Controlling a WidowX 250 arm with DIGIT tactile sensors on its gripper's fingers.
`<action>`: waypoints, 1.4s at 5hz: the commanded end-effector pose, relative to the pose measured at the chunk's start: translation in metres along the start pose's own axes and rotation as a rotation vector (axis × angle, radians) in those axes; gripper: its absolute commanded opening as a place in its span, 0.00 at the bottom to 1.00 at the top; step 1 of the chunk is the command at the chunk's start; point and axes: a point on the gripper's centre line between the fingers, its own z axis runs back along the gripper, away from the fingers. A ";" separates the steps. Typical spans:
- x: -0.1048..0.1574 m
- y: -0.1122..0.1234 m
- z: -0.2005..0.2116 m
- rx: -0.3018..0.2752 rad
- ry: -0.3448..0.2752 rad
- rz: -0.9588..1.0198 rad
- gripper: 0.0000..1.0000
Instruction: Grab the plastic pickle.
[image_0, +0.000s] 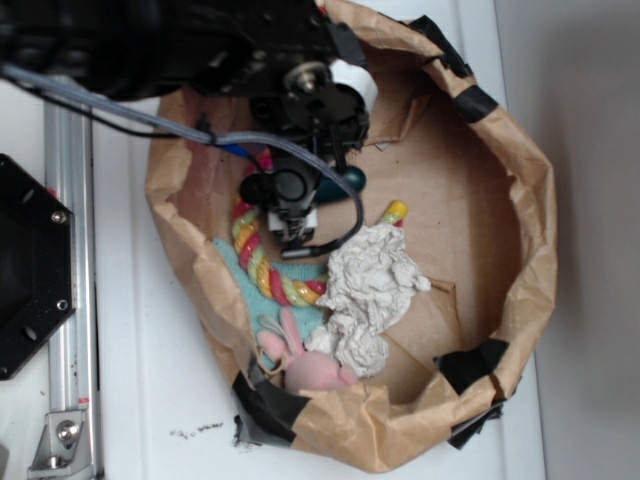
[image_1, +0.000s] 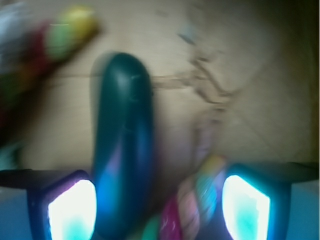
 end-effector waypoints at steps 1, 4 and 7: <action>0.004 -0.016 0.001 0.106 -0.018 -0.013 0.00; 0.003 -0.011 0.007 0.052 -0.018 0.041 0.00; 0.012 -0.018 0.045 0.065 -0.136 0.064 1.00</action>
